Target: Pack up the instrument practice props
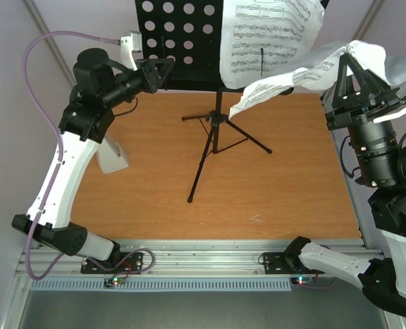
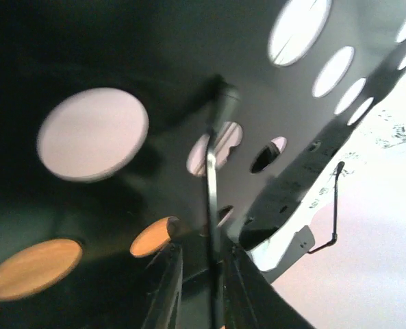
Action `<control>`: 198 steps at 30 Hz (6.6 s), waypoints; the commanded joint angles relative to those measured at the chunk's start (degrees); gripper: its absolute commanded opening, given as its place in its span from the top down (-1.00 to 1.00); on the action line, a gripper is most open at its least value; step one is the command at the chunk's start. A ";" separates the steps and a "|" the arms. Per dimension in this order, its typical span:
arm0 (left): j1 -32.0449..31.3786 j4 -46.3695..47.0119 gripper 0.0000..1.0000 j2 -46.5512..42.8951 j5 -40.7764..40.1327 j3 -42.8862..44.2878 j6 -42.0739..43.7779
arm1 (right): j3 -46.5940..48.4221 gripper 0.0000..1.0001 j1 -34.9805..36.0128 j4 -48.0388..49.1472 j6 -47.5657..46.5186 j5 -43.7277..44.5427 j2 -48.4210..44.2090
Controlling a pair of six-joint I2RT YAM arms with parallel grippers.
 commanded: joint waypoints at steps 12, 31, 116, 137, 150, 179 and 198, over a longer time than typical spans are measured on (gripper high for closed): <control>0.43 -0.35 -0.89 -9.77 -9.08 -6.95 5.42 | -2.40 0.98 -0.13 -13.65 3.68 -5.12 -2.92; 0.43 -3.04 -0.99 -40.64 -2.27 -50.21 6.57 | -32.28 0.98 -0.18 -36.73 26.34 -7.58 -3.21; 8.47 -7.97 0.08 7.38 -30.22 -40.98 14.07 | -45.75 -0.87 -0.17 -30.10 24.12 -14.23 -12.90; 8.44 -11.45 -0.94 -27.64 -24.82 -40.28 10.09 | -29.02 -0.89 -0.22 -38.68 15.53 7.62 -9.00; -8.84 -16.67 -0.39 -18.84 -8.29 -10.42 12.15 | 0.83 -0.50 -0.20 -41.22 11.26 -0.98 8.63; -14.86 -11.81 -0.49 19.53 -0.73 32.71 2.55 | 20.96 -0.05 -14.80 -43.22 15.95 -8.56 28.21; -14.95 -6.81 -0.32 24.12 -2.64 32.93 2.60 | 17.88 0.22 -14.76 -40.33 15.45 -7.05 27.93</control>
